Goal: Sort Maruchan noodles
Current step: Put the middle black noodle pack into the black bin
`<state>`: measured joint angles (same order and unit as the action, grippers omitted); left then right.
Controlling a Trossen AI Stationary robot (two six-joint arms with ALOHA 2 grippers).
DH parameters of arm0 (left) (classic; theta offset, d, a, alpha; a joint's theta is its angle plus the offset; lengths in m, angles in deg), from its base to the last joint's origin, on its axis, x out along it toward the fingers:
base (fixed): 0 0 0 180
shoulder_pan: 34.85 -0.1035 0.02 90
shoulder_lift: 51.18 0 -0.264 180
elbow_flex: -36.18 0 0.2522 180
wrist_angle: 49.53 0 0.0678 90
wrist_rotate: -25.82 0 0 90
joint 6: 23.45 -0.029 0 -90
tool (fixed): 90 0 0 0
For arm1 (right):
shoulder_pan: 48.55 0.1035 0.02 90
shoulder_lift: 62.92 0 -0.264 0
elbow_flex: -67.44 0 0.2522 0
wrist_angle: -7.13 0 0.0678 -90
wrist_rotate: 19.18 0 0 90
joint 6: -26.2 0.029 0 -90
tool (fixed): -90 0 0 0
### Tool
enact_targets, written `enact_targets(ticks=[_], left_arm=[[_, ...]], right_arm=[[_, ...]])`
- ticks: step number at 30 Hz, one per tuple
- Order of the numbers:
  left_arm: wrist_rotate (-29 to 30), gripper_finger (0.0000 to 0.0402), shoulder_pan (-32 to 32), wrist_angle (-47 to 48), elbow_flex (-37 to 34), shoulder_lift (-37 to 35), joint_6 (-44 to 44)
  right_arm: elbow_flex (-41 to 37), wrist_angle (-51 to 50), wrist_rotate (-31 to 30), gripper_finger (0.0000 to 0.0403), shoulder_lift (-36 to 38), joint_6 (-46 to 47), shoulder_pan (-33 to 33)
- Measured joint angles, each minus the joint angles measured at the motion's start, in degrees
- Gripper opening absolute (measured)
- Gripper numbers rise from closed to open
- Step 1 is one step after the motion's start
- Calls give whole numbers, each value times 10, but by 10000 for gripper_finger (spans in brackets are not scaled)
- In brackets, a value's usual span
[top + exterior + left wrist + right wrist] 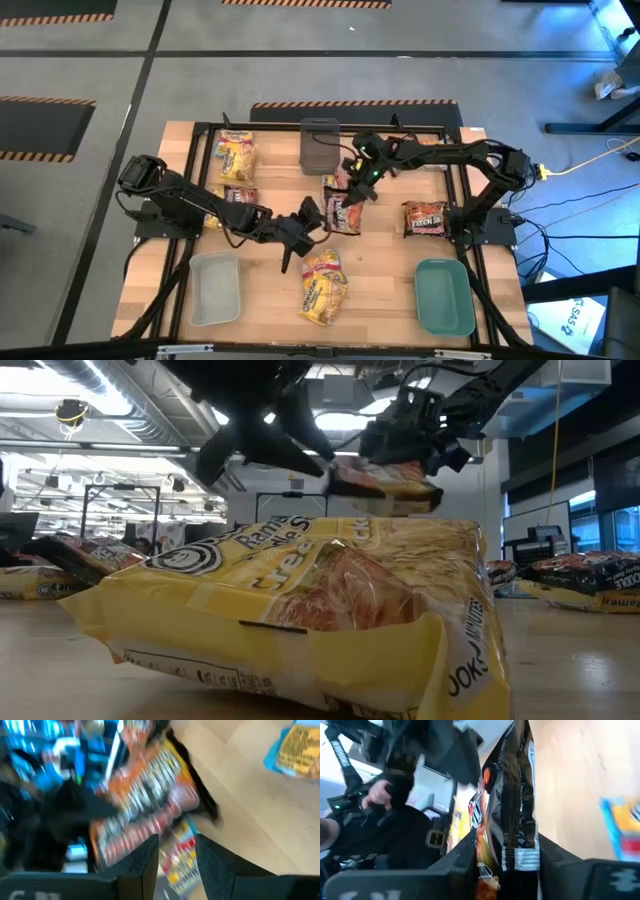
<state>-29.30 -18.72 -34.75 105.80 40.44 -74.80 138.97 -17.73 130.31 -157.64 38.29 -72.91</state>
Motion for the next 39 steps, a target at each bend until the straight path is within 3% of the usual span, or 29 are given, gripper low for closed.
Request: enact_targets(ticks=[3, 7, 13, 18, 22, 26, 30, 35, 39], left_arm=[[18, 123, 2, 51, 0, -7, 82], [0, 123, -15, 112, -1, -26, 204], [-147, 123, -76, 115, -15, -80, 331], [-268, 123, -152, 14, -74, -115, 380], [-321, 123, -203, -112, -114, -118, 420], [-310, 123, -231, -181, -122, -118, 402], [-281, 123, -242, -214, -119, -118, 385], [-288, 123, -242, -232, -118, -117, 375], [-285, 129, -262, -238, -118, -117, 442]], right_arm=[[0, -55, -15, 96, 25, -42, -19], [0, -135, -49, 102, 61, -109, -36], [-23, -169, -101, 96, 106, -177, -34], [-84, -74, -111, 99, 132, -183, -35], [-143, 54, -155, 96, 143, -160, -34], [-179, 166, -199, 100, 145, -136, -34], [-190, 228, -251, 100, 145, -140, -34], [-190, 306, -290, 96, 145, -164, -34], [-190, 359, -300, 100, 145, -165, -34]])
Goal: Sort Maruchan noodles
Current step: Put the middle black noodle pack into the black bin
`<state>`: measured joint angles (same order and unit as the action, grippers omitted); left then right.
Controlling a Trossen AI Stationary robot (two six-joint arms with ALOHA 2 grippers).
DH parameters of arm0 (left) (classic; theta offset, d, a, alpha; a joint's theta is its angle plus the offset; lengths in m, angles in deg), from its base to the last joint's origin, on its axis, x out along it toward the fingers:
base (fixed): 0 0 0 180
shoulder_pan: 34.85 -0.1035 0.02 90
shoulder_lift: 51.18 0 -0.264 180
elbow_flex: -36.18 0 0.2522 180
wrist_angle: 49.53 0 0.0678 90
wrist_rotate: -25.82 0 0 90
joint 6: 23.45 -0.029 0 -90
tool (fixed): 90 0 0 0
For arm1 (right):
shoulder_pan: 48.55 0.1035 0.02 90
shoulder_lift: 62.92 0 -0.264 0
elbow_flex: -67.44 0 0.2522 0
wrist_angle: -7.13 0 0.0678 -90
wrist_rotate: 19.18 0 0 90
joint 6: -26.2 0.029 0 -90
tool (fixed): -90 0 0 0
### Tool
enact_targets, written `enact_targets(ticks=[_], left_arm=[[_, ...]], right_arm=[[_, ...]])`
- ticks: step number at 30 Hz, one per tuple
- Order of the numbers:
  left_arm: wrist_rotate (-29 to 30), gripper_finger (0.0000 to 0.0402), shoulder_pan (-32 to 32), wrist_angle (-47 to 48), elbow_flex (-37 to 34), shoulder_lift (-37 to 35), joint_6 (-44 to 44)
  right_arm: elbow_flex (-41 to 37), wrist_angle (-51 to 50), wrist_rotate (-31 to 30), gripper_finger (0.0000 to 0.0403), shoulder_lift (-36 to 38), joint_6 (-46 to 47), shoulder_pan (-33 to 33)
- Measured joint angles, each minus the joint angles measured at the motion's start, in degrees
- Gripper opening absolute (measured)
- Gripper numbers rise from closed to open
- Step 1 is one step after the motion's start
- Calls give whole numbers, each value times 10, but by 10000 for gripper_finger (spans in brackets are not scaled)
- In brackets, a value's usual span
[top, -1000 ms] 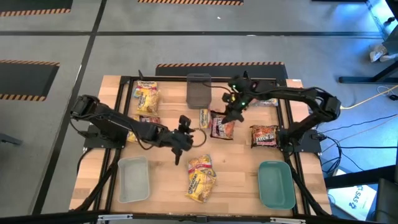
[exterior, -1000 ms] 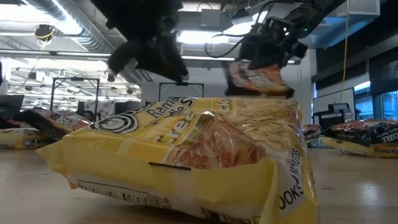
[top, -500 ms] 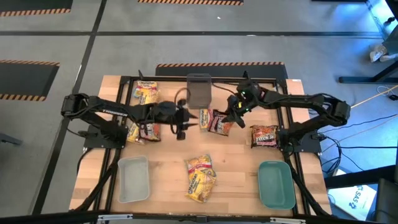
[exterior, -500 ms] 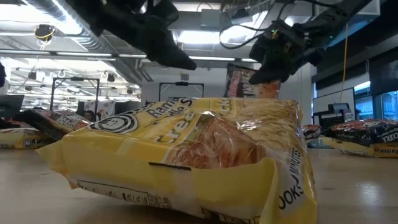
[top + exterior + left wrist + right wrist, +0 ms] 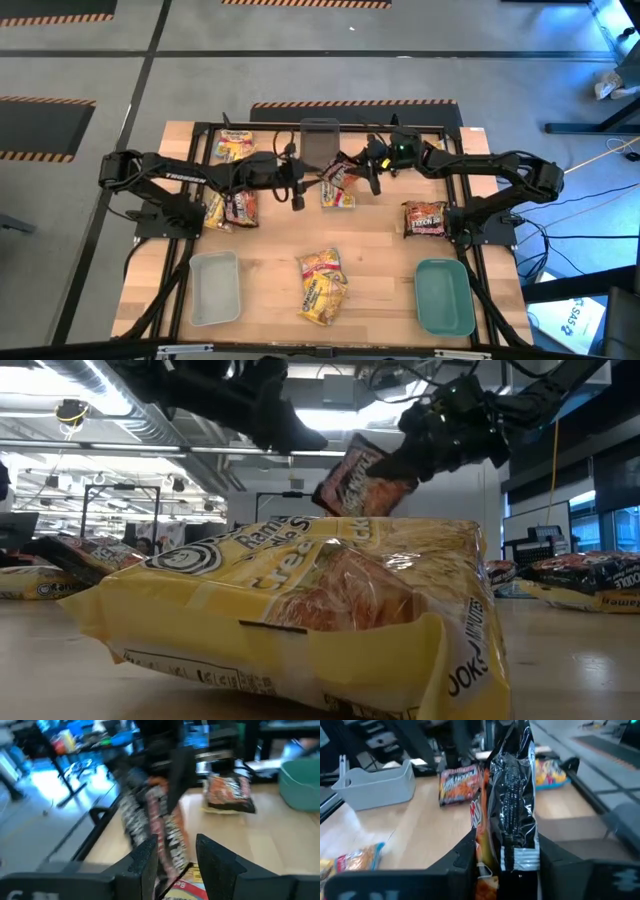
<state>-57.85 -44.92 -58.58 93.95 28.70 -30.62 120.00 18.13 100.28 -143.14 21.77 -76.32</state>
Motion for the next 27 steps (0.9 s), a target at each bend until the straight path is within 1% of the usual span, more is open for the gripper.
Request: enact_targets(ticks=[4, 7, 11, 13, 15, 18, 20, 24, 27], left_arm=[[-8, 152, -23, 0, 0, 0, 43], [-38, 180, -43, 4, 0, 0, 78], [-82, 227, -72, 6, 0, 0, 136], [-105, 249, -81, 6, 0, 0, 146], [-116, 265, -84, -4, 0, 9, 147], [-130, 277, -84, -20, 1, 24, 146], [-129, 278, -83, -27, 16, 42, 143], [-130, 276, -90, -17, 48, 77, 141], [-136, 276, -97, 20, 74, 88, 141]], right_arm=[[0, 22, -5, 96, -2, 0, 1], [0, 20, -6, 97, -4, 0, 1], [0, 31, -8, 100, -4, -3, 1], [0, 46, -4, 98, -4, -3, 1], [0, 59, -4, 97, -5, -5, 1], [0, 85, -3, 99, -16, -3, 1], [0, 107, -3, 102, -25, -1, 1], [0, 128, 0, 98, -37, -3, 17], [0, 135, -14, 98, -37, -6, 29]])
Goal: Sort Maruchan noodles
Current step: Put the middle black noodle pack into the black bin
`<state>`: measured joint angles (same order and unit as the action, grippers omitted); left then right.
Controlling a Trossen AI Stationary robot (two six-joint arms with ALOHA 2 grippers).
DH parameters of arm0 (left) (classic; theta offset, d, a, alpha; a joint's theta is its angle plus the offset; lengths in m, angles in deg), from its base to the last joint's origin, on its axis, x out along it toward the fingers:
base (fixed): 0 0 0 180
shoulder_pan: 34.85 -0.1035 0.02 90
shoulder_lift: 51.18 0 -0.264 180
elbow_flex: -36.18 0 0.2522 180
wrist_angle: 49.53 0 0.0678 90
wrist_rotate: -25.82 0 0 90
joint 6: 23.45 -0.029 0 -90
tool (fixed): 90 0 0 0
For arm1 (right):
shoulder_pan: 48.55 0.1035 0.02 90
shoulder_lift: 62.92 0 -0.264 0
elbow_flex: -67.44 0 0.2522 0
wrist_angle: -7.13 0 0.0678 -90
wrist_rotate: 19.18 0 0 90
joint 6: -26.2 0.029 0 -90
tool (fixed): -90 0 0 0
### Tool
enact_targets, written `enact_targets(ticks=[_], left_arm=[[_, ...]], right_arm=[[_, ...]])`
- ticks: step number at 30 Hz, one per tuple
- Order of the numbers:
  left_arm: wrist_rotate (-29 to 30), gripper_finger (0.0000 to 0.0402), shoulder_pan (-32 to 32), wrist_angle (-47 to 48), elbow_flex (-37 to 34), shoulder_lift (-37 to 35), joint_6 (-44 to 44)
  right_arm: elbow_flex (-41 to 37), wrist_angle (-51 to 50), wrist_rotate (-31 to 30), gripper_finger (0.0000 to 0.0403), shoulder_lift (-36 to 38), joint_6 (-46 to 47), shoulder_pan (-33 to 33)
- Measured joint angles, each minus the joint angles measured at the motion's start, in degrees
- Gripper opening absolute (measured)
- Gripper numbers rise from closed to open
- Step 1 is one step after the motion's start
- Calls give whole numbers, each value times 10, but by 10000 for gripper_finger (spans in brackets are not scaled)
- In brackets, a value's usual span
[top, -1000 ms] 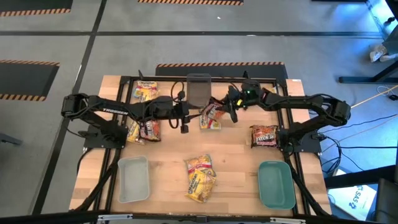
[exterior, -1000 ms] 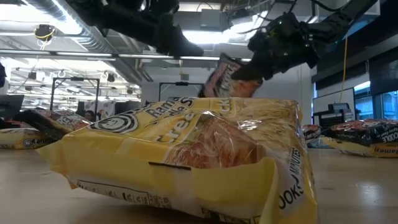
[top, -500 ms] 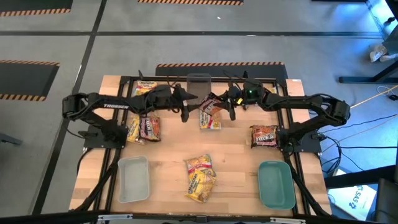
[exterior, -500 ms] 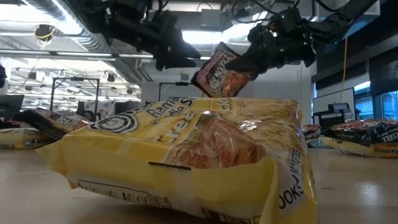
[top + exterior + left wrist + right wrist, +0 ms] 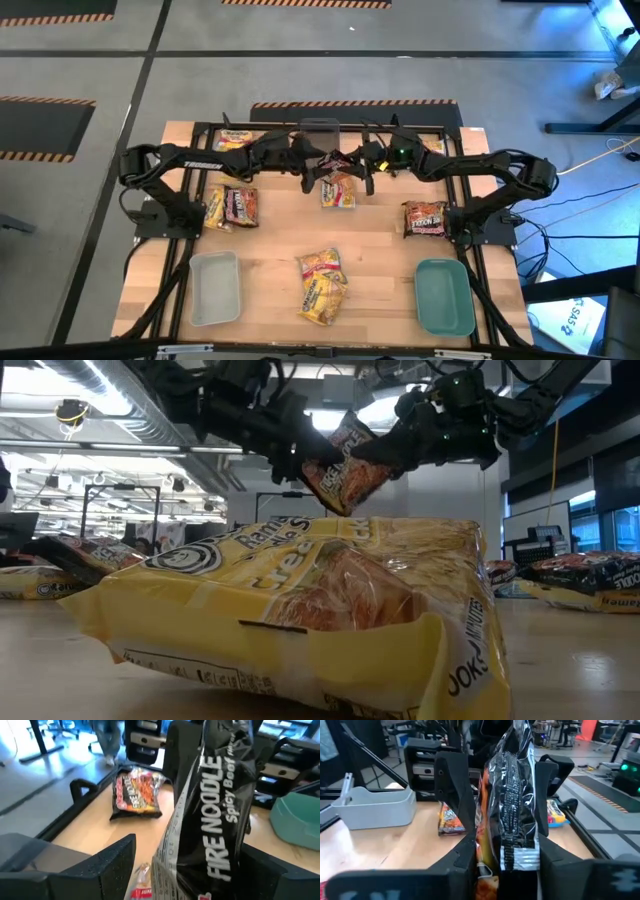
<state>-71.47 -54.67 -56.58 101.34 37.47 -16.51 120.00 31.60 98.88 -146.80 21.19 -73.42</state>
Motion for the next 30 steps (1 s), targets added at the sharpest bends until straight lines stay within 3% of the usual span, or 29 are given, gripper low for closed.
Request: enact_targets(ticks=[4, 9, 21, 25, 30], left_arm=[[-19, 271, -4, 55, 26, 2, -6], [-88, 242, -3, 54, 33, 2, -33], [-60, 151, -5, 61, 33, 8, -48], [-58, 126, -5, 61, 33, 8, -62], [-49, 119, -6, 64, 33, 8, -79]], right_arm=[[0, -3, -11, 103, 0, 0, 4], [0, 11, -13, 99, 0, 4, 5], [0, 25, -20, 108, 0, 32, 9], [0, 23, -41, 136, 0, 32, 9], [0, 13, -35, 203, 7, 33, 8]])
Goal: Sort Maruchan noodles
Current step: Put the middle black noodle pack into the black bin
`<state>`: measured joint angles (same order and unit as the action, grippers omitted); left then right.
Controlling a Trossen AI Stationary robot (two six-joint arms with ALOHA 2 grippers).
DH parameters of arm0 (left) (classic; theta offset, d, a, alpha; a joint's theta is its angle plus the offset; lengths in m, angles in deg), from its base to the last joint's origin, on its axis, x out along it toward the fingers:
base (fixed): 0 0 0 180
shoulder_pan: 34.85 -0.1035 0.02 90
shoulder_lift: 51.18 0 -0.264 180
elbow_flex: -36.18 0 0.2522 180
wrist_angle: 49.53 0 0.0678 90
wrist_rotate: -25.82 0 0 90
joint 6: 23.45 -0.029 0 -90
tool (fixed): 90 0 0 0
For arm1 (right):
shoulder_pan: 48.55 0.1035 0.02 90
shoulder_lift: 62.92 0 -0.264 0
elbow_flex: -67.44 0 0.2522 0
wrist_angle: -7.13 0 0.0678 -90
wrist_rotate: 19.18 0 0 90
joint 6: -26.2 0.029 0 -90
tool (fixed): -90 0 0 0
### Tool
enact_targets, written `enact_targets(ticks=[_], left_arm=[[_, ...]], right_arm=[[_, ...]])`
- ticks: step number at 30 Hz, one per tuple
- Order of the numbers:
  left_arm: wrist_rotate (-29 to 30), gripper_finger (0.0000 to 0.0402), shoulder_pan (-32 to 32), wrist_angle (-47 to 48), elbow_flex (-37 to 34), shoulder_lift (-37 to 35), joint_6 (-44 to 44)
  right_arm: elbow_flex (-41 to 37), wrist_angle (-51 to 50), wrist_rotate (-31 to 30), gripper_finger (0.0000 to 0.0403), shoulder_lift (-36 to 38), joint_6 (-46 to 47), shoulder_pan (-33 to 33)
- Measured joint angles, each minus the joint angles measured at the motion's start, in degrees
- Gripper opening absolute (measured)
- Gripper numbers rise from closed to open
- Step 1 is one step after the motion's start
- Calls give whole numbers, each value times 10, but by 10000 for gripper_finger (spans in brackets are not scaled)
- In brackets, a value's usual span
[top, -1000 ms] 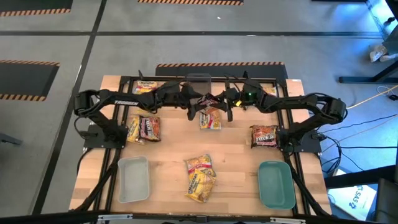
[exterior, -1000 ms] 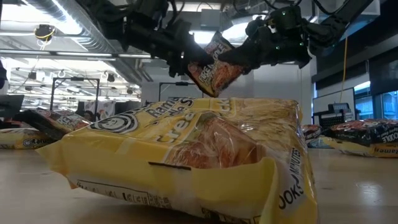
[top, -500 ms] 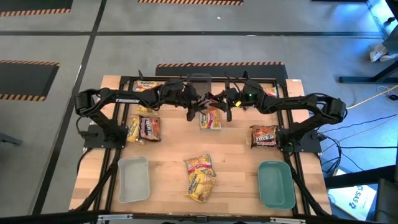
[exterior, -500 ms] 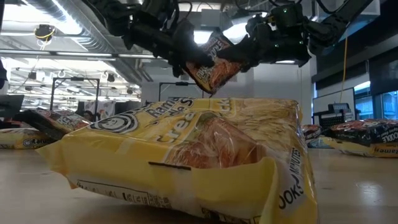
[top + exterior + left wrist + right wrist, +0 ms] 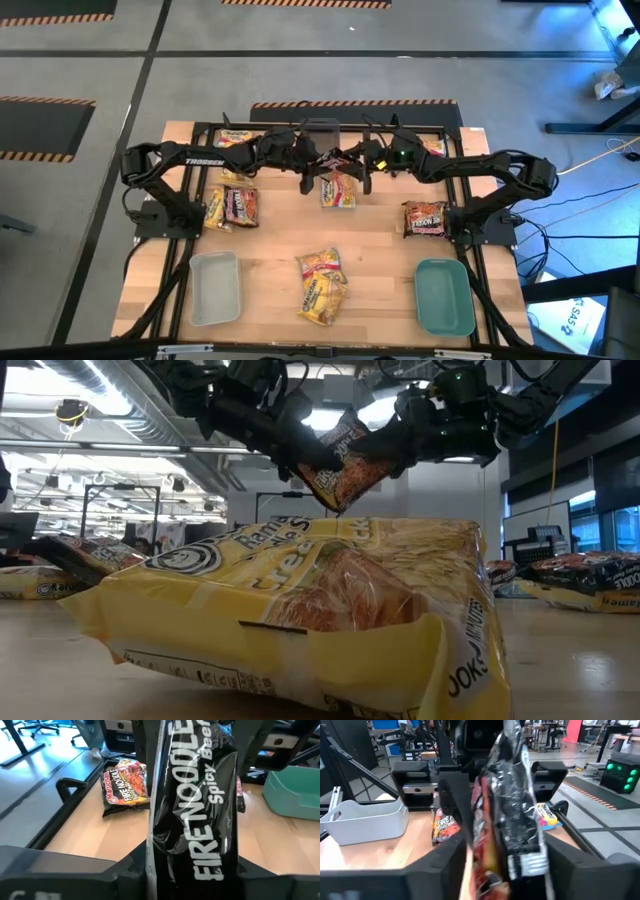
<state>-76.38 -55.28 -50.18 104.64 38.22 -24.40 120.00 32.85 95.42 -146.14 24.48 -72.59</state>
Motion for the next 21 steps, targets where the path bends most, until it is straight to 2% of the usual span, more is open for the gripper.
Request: enact_targets(ticks=[3, 6, 10, 13, 19, 21], left_arm=[[13, 119, -6, 31, 3, -17, -21], [52, 118, -15, 112, 34, -31, -58], [116, 117, -32, 235, 94, -33, -130], [149, 117, -47, 278, 128, -24, -186], [149, 117, -96, 294, 145, -24, -254], [123, 117, -111, 295, 152, -17, -256]], right_arm=[[0, -55, 9, 237, 44, -1, -12], [1, -150, 4, 260, 99, -26, -30], [1, -254, -11, 276, 135, -57, -37], [0, -290, -9, 279, 135, -60, -37], [-4, -294, -16, 280, 112, -60, -23], [-4, -289, -16, 280, 105, -61, -15]])
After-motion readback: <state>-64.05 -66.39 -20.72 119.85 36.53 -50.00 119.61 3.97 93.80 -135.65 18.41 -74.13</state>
